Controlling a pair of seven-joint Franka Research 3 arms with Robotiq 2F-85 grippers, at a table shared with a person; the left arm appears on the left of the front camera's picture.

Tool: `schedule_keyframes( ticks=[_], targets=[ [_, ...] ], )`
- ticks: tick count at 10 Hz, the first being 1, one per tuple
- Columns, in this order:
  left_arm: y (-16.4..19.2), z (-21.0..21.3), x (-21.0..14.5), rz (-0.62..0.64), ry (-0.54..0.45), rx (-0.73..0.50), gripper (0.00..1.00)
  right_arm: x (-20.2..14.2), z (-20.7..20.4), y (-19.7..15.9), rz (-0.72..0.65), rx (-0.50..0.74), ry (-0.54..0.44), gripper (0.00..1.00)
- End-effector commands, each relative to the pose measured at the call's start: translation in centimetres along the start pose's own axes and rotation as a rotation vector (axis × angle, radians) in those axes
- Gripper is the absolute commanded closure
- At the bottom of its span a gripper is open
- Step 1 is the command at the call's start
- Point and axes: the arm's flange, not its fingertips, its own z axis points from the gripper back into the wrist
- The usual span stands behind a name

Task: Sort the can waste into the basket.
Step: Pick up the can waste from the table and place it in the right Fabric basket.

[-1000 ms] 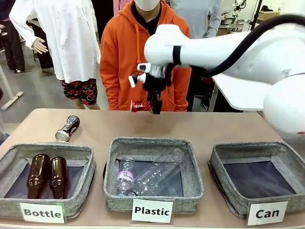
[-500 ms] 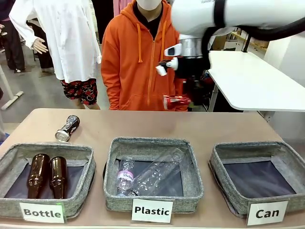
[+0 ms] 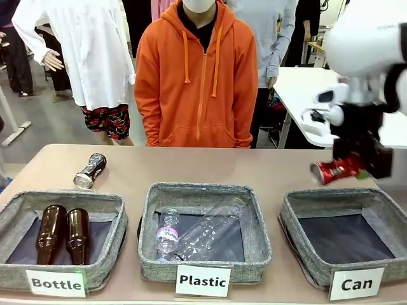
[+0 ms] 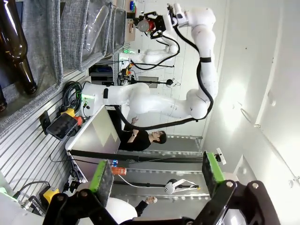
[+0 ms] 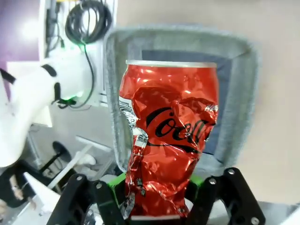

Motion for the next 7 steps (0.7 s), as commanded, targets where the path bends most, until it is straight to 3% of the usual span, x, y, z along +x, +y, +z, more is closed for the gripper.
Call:
schedule_keyframes(
  ticks=[1, 3, 4, 6, 7],
  targets=[
    [-0.2, 0.0, 0.1, -0.021, -0.006, -0.020, 0.00, -1.1, -3.3, 1.7, 0.011, -0.060, -0.035, 1.00],
    [-0.2, 0.0, 0.1, -0.021, -0.006, -0.020, 0.00, -1.1, -4.3, 1.8, 0.012, -0.084, -0.013, 1.00],
    [-0.2, 0.0, 0.1, -0.021, -0.006, -0.020, 0.00, -1.0, -4.2, 1.6, 0.019, -0.084, 0.018, 0.41],
    [-0.2, 0.0, 0.1, -0.021, -0.006, -0.020, 0.00, -0.9, -3.7, 0.7, 0.015, -0.062, 0.027, 0.00],
    [-0.2, 0.0, 0.1, -0.021, -0.006, -0.020, 0.00, -0.7, -3.6, 0.2, 0.004, -0.046, 0.034, 0.00]
  ],
)
